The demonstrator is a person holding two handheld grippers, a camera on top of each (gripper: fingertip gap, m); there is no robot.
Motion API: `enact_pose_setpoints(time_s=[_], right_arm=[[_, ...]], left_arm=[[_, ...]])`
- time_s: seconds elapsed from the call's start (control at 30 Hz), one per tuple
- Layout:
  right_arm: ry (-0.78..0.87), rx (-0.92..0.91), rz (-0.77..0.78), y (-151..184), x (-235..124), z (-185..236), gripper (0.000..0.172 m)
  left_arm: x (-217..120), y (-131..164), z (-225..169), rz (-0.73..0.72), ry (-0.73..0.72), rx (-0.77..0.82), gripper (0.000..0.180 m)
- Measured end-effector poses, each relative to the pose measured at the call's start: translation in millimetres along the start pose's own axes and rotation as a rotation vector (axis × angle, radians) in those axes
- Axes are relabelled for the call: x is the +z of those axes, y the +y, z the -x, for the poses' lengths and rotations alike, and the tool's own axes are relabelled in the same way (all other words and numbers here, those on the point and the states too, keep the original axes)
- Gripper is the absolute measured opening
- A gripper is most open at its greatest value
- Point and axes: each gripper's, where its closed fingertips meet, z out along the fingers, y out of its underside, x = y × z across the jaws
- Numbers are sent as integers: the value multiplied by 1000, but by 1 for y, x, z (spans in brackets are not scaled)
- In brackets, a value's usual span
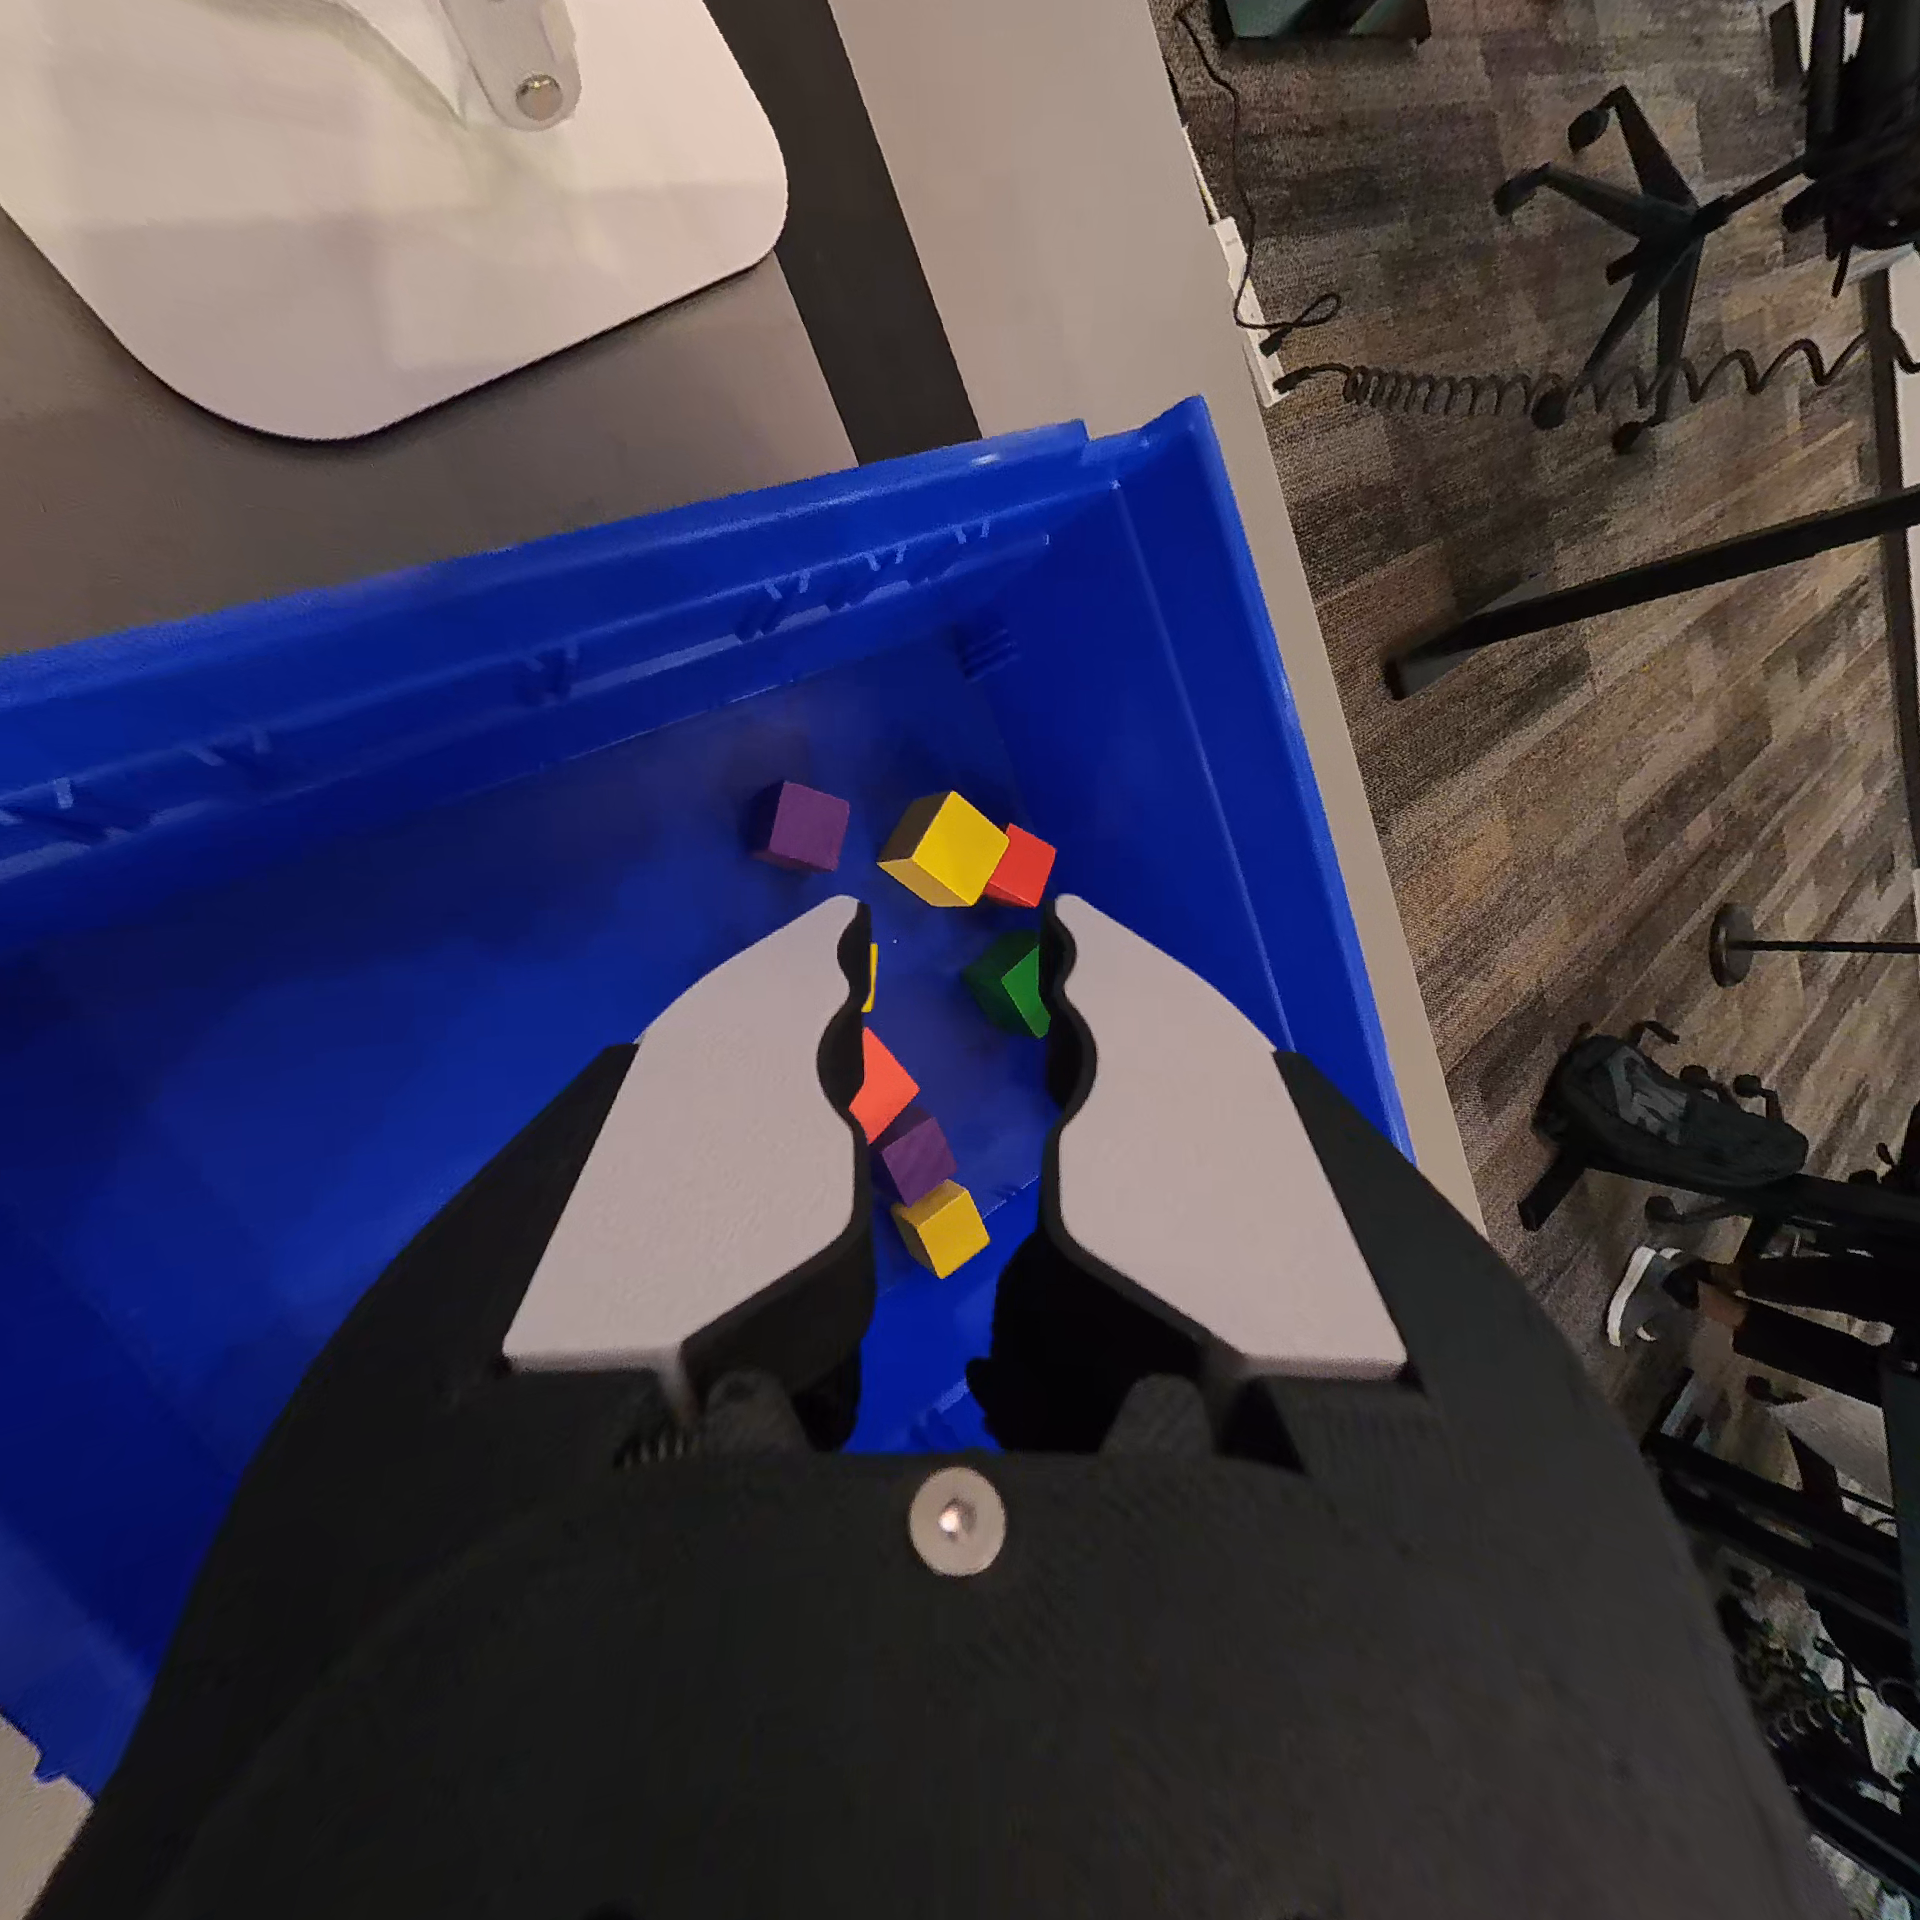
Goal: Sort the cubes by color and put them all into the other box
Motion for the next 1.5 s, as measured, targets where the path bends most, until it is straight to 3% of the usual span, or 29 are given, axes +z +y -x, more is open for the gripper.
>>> enact_pose_setpoints(time_s=[0.13, 0.37, 0.7, 0.83, 1.2, 1.33, 1.5], right_arm=[[-3, -6, -9, -2, 0, 1, 31], [4, -1, -17, -3, -3, -1, 31], [-3, -15, -3, -3, 1, 3, 31], [-3, -20, -4, -5, 1, 4, 31], [10, -21, -23, -8, -4, 1, 31], [41, -37, -138, -34, -28, 0, 32], [64, -151, -469, -107, -96, 23, 34]], left_arm=[[9, 0, -1, 34, 9, 17, 24], [9, -1, 1, 22, 16, 25, 24], [-39, -65, -35, -296, 31, 191, 29], [-30, -59, -36, -249, 35, 205, 41], [-27, -69, -42, -303, 89, 257, 23], [-71, -72, -39, -492, 66, 230, 23], [-170, -75, -60, -890, 103, 222, 23]])
